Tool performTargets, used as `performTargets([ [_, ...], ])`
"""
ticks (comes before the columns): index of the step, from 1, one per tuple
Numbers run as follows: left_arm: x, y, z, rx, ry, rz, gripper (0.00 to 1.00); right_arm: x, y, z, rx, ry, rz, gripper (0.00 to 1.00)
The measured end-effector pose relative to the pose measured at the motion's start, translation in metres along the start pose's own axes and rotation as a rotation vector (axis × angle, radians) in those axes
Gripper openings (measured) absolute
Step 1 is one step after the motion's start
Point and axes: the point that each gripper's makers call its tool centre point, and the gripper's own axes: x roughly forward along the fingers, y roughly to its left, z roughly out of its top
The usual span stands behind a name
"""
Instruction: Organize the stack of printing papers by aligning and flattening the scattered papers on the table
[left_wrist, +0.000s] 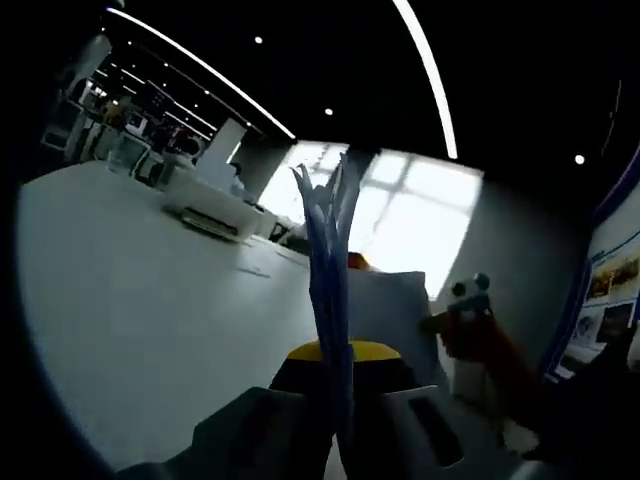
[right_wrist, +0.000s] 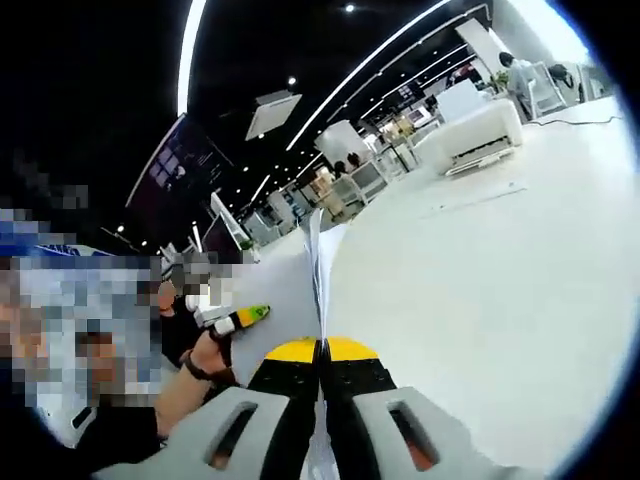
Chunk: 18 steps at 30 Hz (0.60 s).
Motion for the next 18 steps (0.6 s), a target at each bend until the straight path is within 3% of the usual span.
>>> performTargets([
  [1,0.004,0.0,-0.007,-0.02,0.011,0.005,0.06,0.002,-0.004,-0.003,0.001,0.007,-0.012,0.0],
  [5,0.018,0.009,-0.023,0.038,0.066,0.053,0.06,0.008,-0.02,-0.016,-0.007,0.019,-0.076,0.0],
  [11,0.032,0.019,-0.028,0.088,0.104,0.084,0.06,0.01,-0.029,-0.024,0.009,0.014,-0.112,0.0],
  [13,0.035,0.023,-0.031,0.108,0.122,0.095,0.06,0.009,-0.065,-0.001,0.014,0.021,-0.129,0.0],
  [18,0.039,0.035,-0.04,0.166,0.151,0.144,0.07,0.015,-0.08,-0.002,-0.029,0.051,-0.19,0.0],
])
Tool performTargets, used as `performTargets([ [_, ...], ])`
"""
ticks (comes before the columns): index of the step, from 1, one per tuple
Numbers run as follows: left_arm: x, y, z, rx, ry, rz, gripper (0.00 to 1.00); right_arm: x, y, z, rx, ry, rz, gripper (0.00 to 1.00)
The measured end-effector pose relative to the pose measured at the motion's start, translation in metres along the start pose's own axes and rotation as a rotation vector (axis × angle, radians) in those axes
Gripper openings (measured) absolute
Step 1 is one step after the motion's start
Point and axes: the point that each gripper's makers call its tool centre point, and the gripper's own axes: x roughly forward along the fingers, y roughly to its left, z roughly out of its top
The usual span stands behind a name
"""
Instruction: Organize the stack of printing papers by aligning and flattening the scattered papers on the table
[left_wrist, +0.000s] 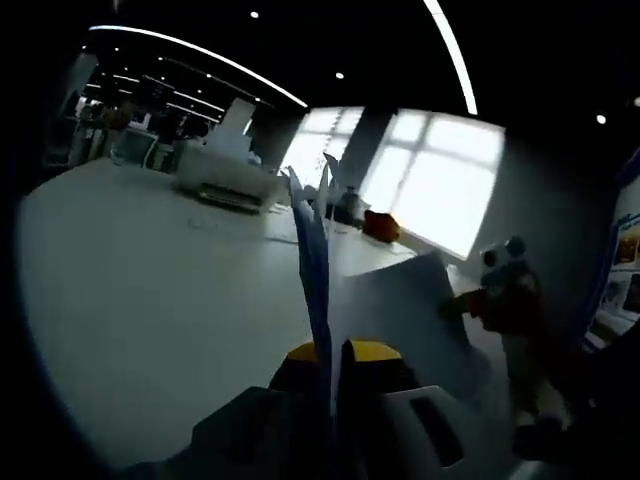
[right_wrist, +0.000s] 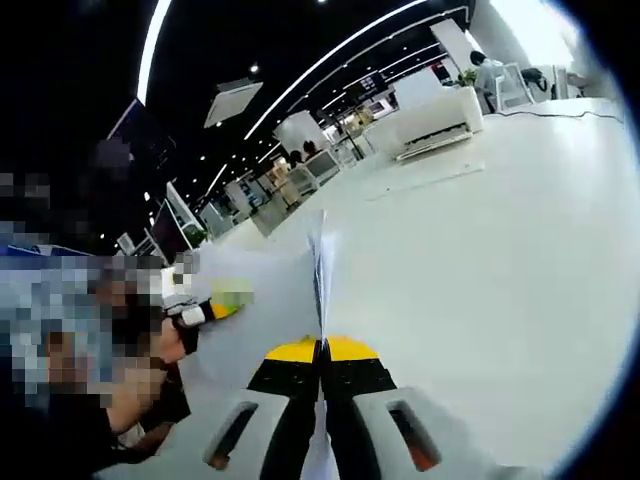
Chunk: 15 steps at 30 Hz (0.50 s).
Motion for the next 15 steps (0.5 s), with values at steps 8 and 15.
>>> performTargets([
  [8,0.012,0.01,-0.014,0.075,0.042,0.07,0.09,0.01,-0.02,-0.006,-0.038,0.05,-0.049,0.0],
  [15,0.025,0.025,-0.026,0.201,0.106,0.159,0.12,0.017,-0.039,-0.01,-0.06,0.067,-0.095,0.0],
])
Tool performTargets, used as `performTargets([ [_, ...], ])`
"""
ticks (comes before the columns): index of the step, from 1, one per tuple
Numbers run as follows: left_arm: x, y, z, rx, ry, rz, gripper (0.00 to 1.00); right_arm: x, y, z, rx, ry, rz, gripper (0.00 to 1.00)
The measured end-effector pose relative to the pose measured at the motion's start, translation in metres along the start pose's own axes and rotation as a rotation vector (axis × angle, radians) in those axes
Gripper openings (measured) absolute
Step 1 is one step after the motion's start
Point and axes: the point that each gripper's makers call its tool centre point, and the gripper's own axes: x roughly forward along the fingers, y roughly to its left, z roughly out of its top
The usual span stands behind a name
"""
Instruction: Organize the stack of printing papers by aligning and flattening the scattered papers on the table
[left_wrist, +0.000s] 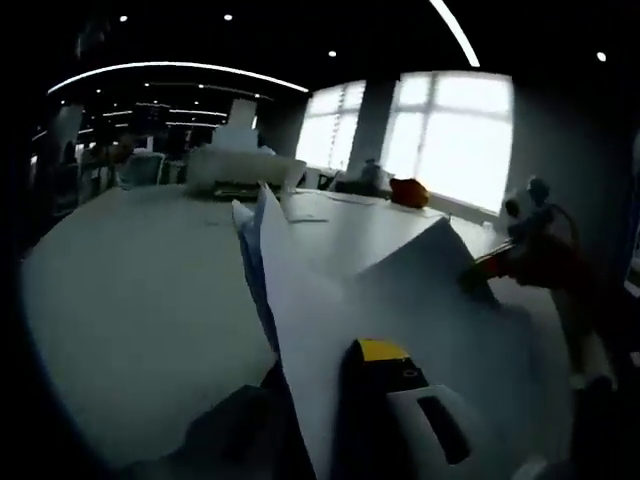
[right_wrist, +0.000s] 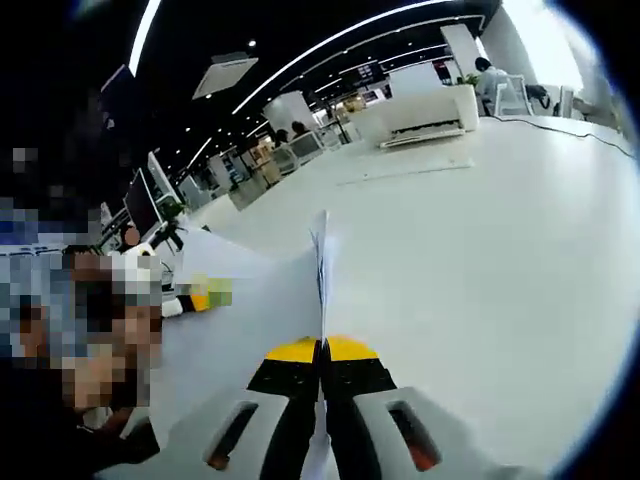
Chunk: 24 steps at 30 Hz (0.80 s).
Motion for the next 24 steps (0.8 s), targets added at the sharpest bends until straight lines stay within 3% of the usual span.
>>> performTargets([
  [7,0.005,0.012,-0.014,0.08,0.036,0.076,0.26,0.005,-0.006,-0.004,-0.015,-0.003,-0.016,0.0],
  [9,0.002,0.027,-0.013,0.087,0.03,0.167,0.36,0.005,-0.009,-0.001,-0.008,-0.028,-0.02,0.0],
  [13,0.0,0.037,-0.004,0.214,-0.03,0.237,0.56,0.006,-0.014,-0.002,-0.004,-0.029,-0.028,0.0],
  [19,0.001,0.037,-0.004,0.215,-0.043,0.218,0.57,0.006,-0.021,-0.003,-0.023,-0.047,-0.041,0.0],
  [24,0.004,0.04,-0.008,0.13,-0.041,0.203,0.58,0.01,-0.031,-0.006,-0.007,-0.057,-0.06,0.01],
])
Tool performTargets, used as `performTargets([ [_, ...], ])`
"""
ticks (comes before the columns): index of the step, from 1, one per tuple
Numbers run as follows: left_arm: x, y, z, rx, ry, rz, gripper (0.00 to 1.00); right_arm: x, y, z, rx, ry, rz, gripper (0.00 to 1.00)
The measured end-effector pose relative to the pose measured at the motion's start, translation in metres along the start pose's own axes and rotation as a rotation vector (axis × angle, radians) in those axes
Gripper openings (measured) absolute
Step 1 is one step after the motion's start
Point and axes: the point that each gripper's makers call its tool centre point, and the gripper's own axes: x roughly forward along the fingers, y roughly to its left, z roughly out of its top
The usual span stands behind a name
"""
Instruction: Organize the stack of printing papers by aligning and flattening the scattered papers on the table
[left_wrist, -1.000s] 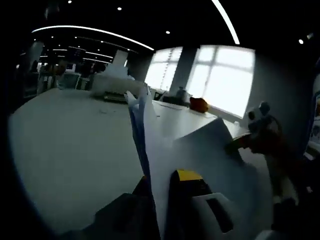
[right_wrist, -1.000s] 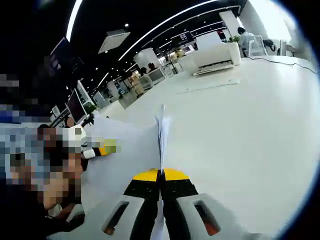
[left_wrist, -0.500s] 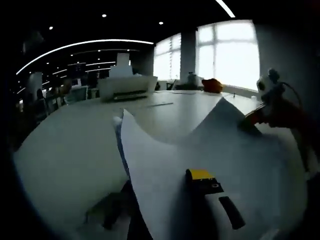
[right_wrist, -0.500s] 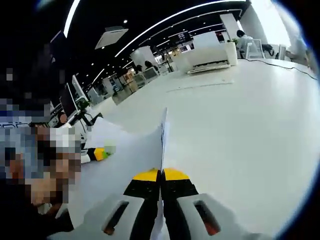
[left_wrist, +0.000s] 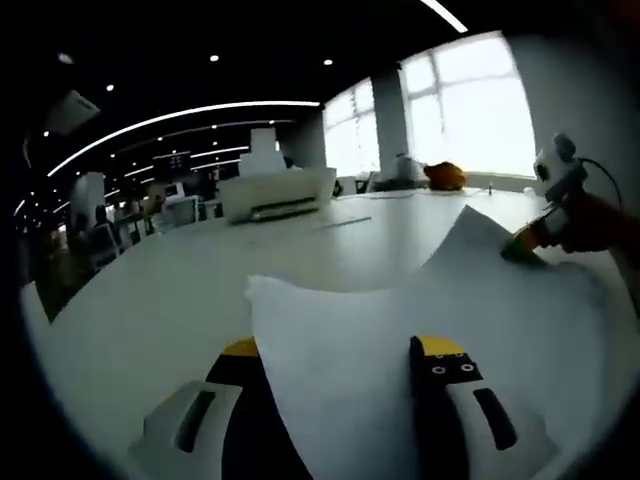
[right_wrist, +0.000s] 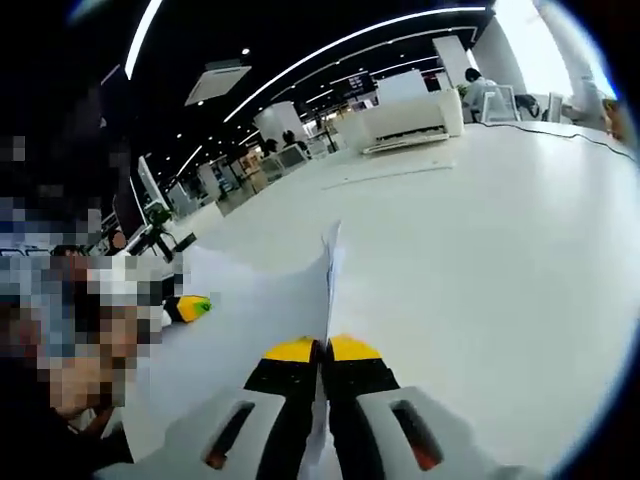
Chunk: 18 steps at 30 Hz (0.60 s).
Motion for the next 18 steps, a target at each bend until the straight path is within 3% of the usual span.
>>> performTargets([
  [5,-0.001,-0.001,-0.001,-0.024,0.003,0.003,0.58,0.002,-0.003,0.001,0.04,-0.019,0.014,0.02],
  [9,-0.002,-0.003,-0.001,-0.008,-0.009,0.005,0.58,0.002,-0.003,0.001,0.015,-0.034,-0.002,0.05],
  [12,-0.001,-0.003,0.0,-0.004,-0.012,0.002,0.56,0.001,-0.009,0.005,-0.006,-0.064,-0.036,0.2],
  [14,-0.001,-0.004,0.0,-0.013,-0.011,-0.002,0.57,-0.005,-0.008,0.016,-0.016,-0.151,-0.062,0.35],
  [18,-0.001,-0.004,-0.001,-0.024,-0.009,-0.001,0.56,-0.02,-0.001,0.036,0.026,-0.289,-0.063,0.53],
])
